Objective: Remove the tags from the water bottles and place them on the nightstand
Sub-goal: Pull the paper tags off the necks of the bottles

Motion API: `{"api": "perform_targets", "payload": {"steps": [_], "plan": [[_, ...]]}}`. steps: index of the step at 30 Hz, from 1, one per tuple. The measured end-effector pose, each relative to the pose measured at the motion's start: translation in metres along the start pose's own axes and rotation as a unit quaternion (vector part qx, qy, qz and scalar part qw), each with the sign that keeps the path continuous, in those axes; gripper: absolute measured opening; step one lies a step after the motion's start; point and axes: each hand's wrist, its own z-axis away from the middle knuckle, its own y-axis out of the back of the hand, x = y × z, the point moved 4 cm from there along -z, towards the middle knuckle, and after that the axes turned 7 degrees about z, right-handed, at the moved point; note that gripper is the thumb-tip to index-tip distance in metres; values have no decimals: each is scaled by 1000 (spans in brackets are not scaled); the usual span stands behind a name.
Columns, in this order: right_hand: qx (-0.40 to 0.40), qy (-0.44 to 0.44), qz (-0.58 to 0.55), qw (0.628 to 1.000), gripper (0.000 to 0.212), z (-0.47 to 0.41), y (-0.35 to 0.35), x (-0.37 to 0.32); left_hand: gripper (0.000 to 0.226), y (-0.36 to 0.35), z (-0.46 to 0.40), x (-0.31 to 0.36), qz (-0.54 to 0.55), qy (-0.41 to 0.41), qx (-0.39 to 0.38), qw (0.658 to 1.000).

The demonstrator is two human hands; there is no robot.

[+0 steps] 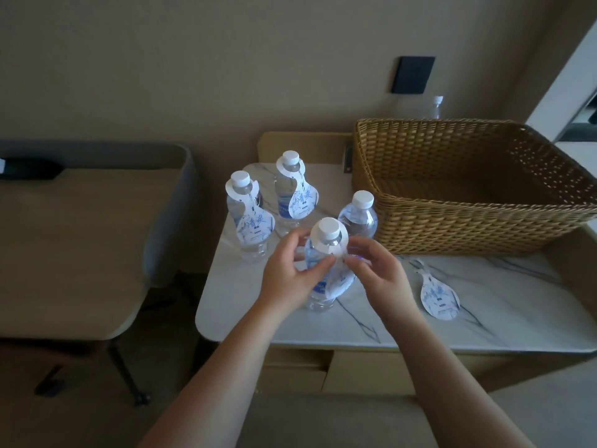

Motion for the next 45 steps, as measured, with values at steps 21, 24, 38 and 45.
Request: {"api": "perform_targets", "payload": {"steps": [21, 24, 38, 45], "plan": [[-99, -48, -151, 982, 11, -3, 29, -13, 50, -2, 8, 1, 15, 25, 21, 999], [-74, -40, -128, 988, 10, -12, 27, -21, 51, -3, 10, 1, 20, 25, 29, 999], [96, -179, -19, 979, 9, 13, 178, 117, 55, -11, 3, 0, -39, -10, 59, 997], [212, -230, 192, 930, 12, -1, 180, 160, 53, -15, -10, 6, -64, -7, 61, 996]]}}
